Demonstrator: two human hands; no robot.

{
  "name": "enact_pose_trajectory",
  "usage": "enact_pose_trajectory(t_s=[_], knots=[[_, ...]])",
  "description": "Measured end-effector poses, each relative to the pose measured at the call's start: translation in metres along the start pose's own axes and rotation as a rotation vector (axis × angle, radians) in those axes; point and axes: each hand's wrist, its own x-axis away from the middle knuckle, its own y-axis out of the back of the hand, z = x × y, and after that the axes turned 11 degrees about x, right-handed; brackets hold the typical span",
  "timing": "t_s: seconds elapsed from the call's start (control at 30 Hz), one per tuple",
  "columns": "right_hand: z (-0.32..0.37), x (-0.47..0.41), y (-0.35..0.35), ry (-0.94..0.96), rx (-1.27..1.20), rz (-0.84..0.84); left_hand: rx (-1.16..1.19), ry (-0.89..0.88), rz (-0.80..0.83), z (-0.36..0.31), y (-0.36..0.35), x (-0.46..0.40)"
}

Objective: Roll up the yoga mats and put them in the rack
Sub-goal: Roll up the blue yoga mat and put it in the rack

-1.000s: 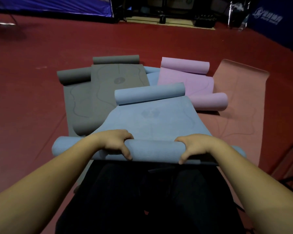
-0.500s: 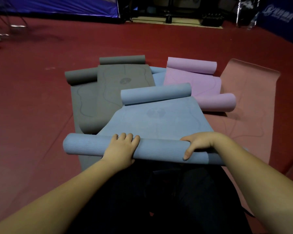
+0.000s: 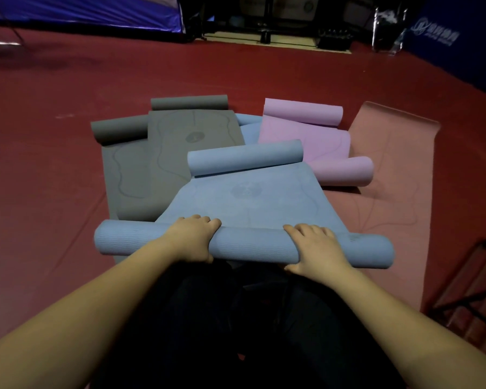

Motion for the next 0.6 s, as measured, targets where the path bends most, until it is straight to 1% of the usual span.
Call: enact_pose_trajectory(t_s=[0.1,0.3,0.4,0.53,0.6], knots=[[-0.002,-0.003,-0.001,-0.006,-0.016,-0.009,0.042,0.005,0.028,0.001,0.003,-0.003],[-0.017,-0.014,0.021,0.112,-0.081,0.119,0.111,0.024,0.153,0.001,0.021,-0.002],[-0.024,-0.009,0.034,0.171,-0.120,0.179,0.184,0.041,0.256,-0.002,0.032,0.004],[-0.025,-0.002,0.048,0.232,-0.211,0.334,0.342,0.062,0.437,0.000,0.041,0.011],[-0.025,-0.008,0.050,0.226,-0.269,0.422,0.420,0.062,0.460,0.003,0.037,0.011]])
